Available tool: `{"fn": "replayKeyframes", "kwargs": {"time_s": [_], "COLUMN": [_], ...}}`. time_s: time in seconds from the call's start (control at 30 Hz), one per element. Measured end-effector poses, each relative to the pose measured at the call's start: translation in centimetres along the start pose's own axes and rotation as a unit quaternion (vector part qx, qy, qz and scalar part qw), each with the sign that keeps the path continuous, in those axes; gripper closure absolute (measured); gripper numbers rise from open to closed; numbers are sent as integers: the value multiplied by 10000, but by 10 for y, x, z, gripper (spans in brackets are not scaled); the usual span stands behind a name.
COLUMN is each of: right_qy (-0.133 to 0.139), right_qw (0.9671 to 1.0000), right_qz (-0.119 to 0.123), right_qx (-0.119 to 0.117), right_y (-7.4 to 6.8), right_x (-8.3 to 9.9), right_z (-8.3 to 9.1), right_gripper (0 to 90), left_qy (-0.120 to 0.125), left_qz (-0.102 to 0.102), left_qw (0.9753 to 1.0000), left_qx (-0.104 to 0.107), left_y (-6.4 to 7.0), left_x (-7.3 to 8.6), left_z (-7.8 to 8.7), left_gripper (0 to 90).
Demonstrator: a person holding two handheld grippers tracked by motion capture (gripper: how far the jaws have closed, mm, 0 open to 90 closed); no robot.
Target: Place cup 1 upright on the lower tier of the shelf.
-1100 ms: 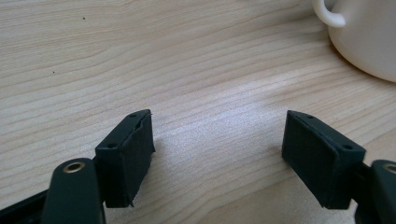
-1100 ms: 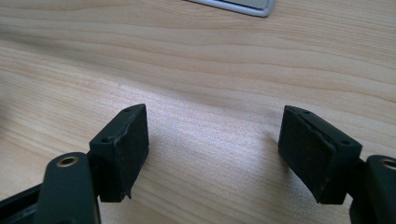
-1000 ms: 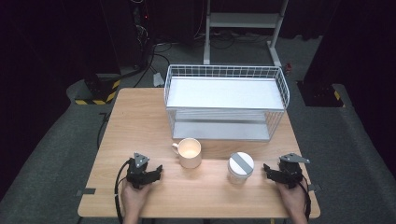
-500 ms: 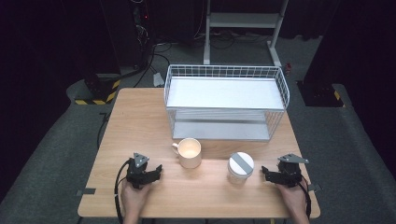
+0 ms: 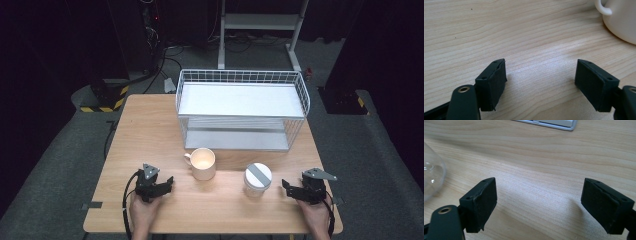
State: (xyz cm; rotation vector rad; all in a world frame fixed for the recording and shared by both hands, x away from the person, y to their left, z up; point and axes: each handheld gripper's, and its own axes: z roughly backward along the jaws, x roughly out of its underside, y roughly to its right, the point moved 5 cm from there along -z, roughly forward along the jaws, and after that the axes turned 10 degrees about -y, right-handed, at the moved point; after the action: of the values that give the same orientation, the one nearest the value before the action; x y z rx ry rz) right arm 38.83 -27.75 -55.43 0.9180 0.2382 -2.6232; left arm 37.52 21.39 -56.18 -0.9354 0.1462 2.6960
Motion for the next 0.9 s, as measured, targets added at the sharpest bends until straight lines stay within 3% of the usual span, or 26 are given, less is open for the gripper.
{"fn": "replayKeyframes", "kwargs": {"time_s": [0.3, 0.33, 0.53, 0.9], "right_qy": [153, 197, 259, 454], "right_qw": [9996, 9996, 9991, 9975], "right_qz": [-23, 72, 75, 307], "right_qx": [-221, -214, -332, -450], "right_y": [-4, -6, -11, -28], "right_x": [5, 6, 9, 13], "right_z": [13, 16, 21, 33], "right_gripper": [145, 146, 145, 141], "left_qy": [0, 6, 9, 7], "left_qz": [-4, 0, 1, 1], "left_qw": [10000, 10000, 10000, 10000], "left_qx": [-1, -4, -5, -5], "left_y": [0, 0, 0, 0], "left_x": [0, 0, 0, 0], "left_z": [0, 0, 0, 0], "left_gripper": [254, 254, 254, 254]}}
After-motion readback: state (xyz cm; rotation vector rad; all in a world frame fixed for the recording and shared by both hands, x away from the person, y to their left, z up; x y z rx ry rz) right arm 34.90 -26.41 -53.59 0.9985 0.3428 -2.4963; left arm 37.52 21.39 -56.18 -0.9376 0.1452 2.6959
